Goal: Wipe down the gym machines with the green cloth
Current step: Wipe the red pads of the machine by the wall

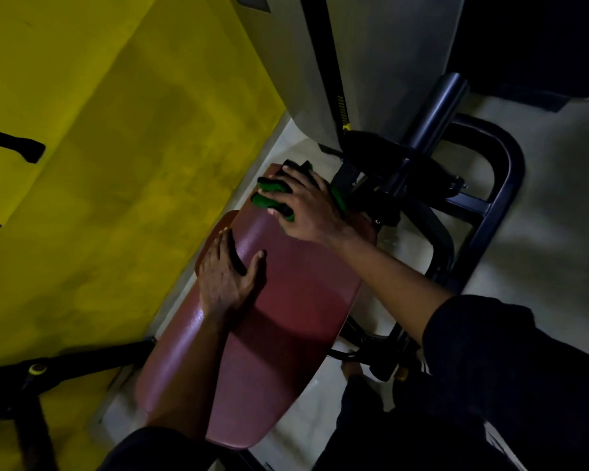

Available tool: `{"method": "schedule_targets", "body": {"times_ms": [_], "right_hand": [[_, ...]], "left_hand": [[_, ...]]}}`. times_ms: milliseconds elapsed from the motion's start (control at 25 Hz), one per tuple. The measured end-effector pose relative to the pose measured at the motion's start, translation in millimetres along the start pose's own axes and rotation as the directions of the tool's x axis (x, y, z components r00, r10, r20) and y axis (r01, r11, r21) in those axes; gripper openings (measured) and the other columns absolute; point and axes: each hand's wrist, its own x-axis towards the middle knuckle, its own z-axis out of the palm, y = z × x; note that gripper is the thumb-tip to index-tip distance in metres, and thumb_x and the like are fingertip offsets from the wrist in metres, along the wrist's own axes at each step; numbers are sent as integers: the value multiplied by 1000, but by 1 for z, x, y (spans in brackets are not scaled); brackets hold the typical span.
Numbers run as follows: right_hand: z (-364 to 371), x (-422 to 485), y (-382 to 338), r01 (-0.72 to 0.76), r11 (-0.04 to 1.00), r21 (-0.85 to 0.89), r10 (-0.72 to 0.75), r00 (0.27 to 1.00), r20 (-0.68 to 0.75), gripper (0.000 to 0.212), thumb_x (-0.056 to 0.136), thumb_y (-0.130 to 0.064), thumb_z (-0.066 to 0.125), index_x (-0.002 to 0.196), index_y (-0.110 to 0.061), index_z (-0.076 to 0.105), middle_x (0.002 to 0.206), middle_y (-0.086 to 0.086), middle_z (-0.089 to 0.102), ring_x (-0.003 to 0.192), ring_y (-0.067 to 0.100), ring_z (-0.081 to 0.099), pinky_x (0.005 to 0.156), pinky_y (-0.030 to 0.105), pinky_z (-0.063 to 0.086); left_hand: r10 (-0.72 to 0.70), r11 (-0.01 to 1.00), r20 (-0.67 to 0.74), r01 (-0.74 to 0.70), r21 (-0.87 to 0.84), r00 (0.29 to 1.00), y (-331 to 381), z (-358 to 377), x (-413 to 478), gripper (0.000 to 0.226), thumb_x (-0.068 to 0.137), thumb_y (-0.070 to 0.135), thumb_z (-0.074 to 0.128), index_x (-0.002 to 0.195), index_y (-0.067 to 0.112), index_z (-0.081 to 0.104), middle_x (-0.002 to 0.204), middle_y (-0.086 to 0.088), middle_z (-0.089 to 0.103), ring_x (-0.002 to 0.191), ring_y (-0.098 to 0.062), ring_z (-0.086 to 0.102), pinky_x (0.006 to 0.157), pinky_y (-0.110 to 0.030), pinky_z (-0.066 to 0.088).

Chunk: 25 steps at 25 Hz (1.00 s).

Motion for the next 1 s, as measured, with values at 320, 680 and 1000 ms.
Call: {"method": "schedule_targets", "body": {"times_ms": [320, 680, 1000], "right_hand": [[-7, -33, 14, -514, 852, 98, 524, 839, -150, 47, 95, -52, 53, 135, -28, 59, 114, 13, 64, 105, 34, 59, 81, 41, 47], [-13, -33, 29, -538, 830, 148, 542, 840, 10, 45, 99, -54, 46, 128, -21, 56, 115, 14, 61, 100, 36, 61, 82, 41, 47], [15, -130, 21, -711, 616, 340, 776, 623, -102, 55, 98, -54, 49, 146, -26, 45, 142, 17, 45, 125, 34, 49, 98, 48, 49]], "left_hand": [[-3, 1000, 29, 2, 31, 1000, 1, -3, 0, 85, 92, 72, 42, 154, 14, 28, 155, -8, 39, 141, -25, 36, 112, -48, 35], [-7, 999, 38, 6, 47, 999, 6, -4, -2, 84, 93, 69, 43, 154, 14, 27, 155, -8, 37, 141, -25, 35, 113, -48, 34], [-9, 999, 39, 7, 49, 999, 5, -3, -1, 84, 93, 70, 43, 153, 12, 30, 154, -9, 39, 140, -27, 37, 112, -46, 35]]}}
